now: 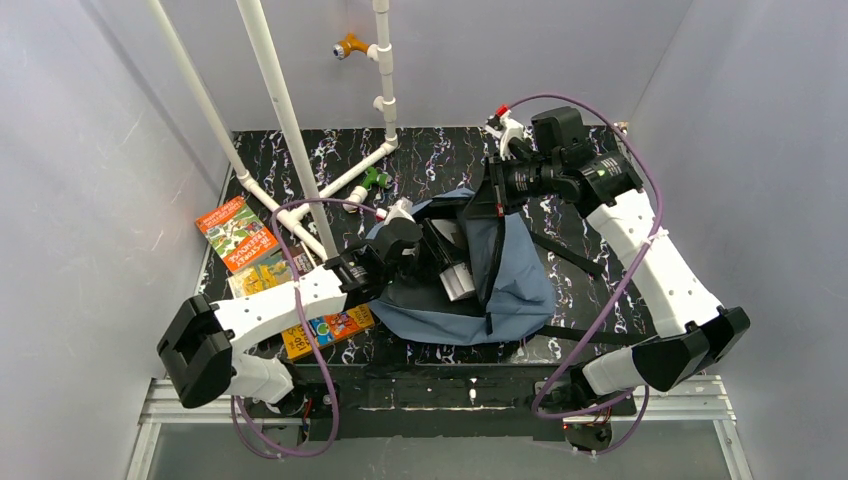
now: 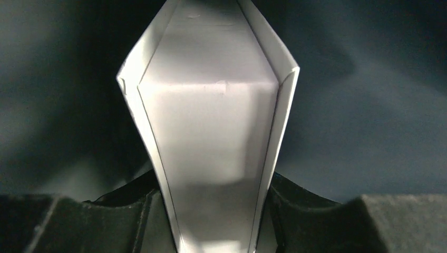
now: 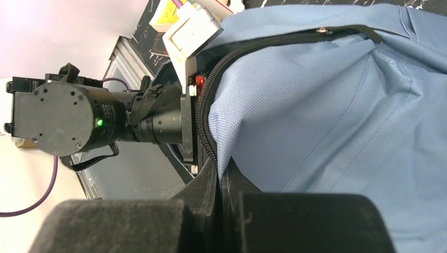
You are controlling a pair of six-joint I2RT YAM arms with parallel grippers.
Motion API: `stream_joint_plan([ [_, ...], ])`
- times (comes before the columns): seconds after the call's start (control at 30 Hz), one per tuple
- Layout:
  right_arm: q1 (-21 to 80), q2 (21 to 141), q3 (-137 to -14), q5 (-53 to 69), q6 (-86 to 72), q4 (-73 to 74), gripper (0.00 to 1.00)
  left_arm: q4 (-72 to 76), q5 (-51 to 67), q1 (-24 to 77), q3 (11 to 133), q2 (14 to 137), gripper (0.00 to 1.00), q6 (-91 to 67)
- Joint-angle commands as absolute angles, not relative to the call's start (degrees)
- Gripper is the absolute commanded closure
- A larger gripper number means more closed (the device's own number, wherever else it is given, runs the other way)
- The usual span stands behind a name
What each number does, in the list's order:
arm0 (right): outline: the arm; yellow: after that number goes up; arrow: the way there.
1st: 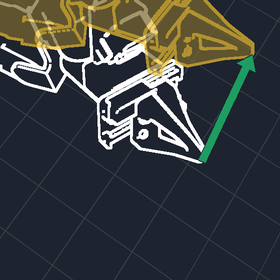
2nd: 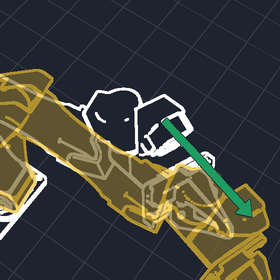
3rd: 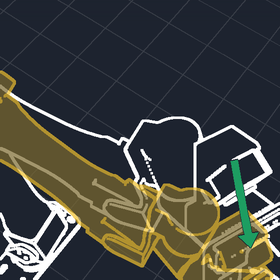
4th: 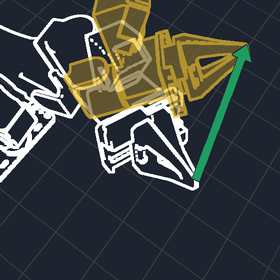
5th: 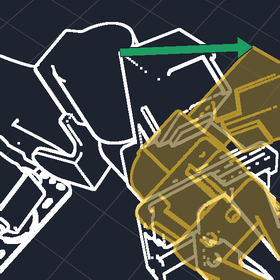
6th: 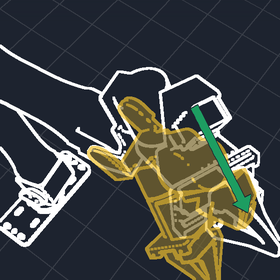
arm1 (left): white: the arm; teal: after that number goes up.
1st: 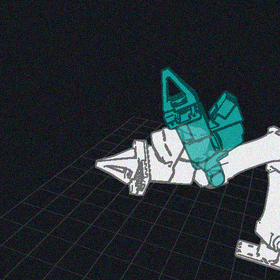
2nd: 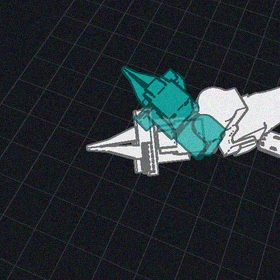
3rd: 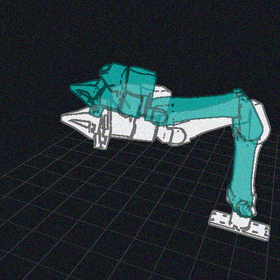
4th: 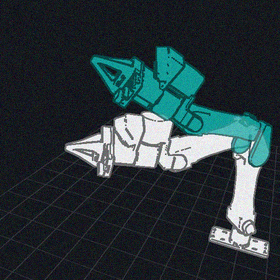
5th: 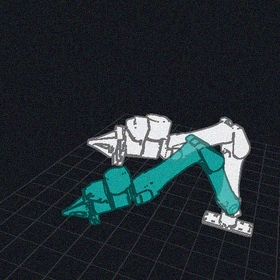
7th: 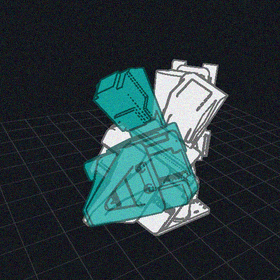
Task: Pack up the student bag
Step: Place the book in the student bag.
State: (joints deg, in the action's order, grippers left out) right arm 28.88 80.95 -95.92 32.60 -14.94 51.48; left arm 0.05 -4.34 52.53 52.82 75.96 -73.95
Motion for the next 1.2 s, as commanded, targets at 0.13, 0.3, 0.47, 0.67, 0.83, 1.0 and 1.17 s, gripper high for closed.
stream_joint_plan([
  [0.13,28.76,80.28,-93.84,38.65,-15.16,44.61,0.99,12.46,-1.73,52.67,56.6,77.81,1.0,-72.03],
  [0.3,28.74,79.88,-92.23,39.04,-13.81,45.15,0.99,13.14,6.72,49.38,59.19,87.45,1.0,-74.78],
  [0.47,28.77,78.96,-89.13,37.63,-13.53,43.94,0.99,20.07,5.06,49.49,59.43,97.07,1.0,-73.44],
  [0.67,28.74,79.43,-90.4,28.58,-9.07,49.02,0.99,21.62,5.99,48.96,57.52,99.83,0.73,-70.0],
  [0.83,28.73,79.63,-91.11,18.06,-5.98,51.49,0.98,19.16,4.12,48.6,52.48,95.7,0.22,-69.71],
  [1.0,28.65,79.83,-89.87,4.08,-4.47,52.97,0.99,17.12,7.32,48.34,48.18,91.44,0.02,-71.1],
  [1.17,28.65,79.92,-88.92,-1.58,-3.58,51.6,0.95,11.42,6.87,48.34,48.42,82.66,0.02,-65.1],
])
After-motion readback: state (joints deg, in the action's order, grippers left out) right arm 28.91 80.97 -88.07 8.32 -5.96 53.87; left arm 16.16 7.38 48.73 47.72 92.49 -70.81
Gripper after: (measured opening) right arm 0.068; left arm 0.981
